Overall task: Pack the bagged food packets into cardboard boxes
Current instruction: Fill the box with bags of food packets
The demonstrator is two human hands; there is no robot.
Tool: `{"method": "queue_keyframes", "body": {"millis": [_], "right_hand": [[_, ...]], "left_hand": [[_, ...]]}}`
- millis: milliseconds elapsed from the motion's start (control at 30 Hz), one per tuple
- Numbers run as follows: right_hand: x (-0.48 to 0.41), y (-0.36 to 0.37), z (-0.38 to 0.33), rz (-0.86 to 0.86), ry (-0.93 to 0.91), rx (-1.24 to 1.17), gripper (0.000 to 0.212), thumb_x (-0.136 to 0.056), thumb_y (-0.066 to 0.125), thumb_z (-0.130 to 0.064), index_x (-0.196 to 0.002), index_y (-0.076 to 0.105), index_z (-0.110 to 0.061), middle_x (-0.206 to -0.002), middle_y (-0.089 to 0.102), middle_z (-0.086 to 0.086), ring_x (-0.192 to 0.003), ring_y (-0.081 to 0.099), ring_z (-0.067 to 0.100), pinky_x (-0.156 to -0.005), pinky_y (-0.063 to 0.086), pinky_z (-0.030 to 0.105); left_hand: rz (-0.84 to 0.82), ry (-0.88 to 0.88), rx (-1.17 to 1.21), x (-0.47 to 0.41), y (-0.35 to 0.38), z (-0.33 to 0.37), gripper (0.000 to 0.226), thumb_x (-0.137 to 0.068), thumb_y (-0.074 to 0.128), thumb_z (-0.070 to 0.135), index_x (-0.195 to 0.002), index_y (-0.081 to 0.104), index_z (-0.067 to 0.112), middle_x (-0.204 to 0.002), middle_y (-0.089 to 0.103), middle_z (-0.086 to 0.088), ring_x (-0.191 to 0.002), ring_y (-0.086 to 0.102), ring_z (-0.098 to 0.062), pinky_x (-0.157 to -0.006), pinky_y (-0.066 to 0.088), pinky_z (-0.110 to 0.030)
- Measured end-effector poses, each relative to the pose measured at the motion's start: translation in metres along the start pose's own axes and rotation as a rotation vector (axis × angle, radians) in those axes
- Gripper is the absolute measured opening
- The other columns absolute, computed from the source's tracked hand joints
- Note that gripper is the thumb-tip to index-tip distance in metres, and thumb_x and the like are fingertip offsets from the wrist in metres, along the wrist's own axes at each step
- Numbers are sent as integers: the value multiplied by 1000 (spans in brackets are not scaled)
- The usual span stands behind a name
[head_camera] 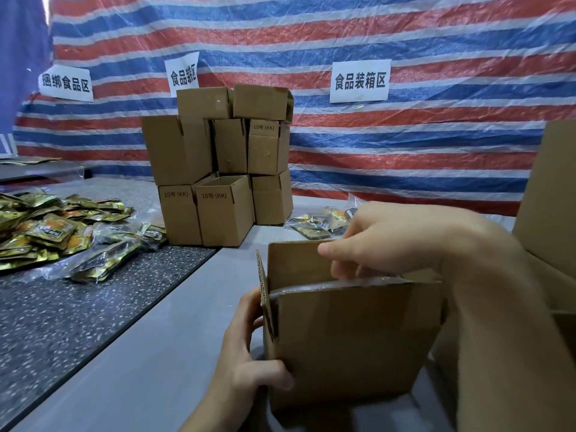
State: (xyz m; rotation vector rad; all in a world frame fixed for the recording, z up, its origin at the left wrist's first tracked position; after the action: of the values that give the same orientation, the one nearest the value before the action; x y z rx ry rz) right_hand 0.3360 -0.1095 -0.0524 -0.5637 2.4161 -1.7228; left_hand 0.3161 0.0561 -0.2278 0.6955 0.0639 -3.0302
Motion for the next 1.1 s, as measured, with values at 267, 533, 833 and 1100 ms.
{"method": "queue_keyframes", "body": {"millis": [267,533,833,1100], "right_hand": [[-41,36,3,-185,37,105,39,-102,47,-50,-95,73,-22,-93,65,-7,-90,62,10,-75,44,28],[-63,47,9,-101,-47,-17,38,-97,55,-52,-84,62,-17,-91,61,-7,-89,61,13,-73,44,30],[2,12,-8,775,-138,-373,44,-99,53,-44,-61,60,-22,-62,60,-8,-63,55,5,-67,43,27],[63,39,24,567,70,-356,26,-96,55,-46,-89,74,-29,-103,62,-9,-133,37,21,-113,21,58]], "left_hand": [[10,-4,40,0,-2,-6,103,-30,74,23,-132,59,17,-114,68,-15,-110,61,-42,-81,47,-49],[44,-37,59,-1,-6,-10,105,-27,71,20,-132,60,22,-120,69,-15,-115,62,-41,-90,49,-66],[70,-87,133,4,-9,6,94,-25,74,17,-119,66,25,-116,72,-16,-105,70,-36,-72,62,-46],[148,-159,-149,43,14,40,93,-30,86,44,-113,46,28,-114,62,1,-108,63,-11,-78,51,-21]]}}
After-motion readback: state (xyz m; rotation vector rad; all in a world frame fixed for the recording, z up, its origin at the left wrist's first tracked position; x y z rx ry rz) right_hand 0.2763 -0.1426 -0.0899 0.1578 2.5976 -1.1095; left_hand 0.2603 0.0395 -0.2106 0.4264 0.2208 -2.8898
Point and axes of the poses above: each hand's wrist, its own x-axis away from the middle knuckle, its own y-axis out of the palm, z = x × y, the point moved 6 cm from there along -x, towards the middle knuckle
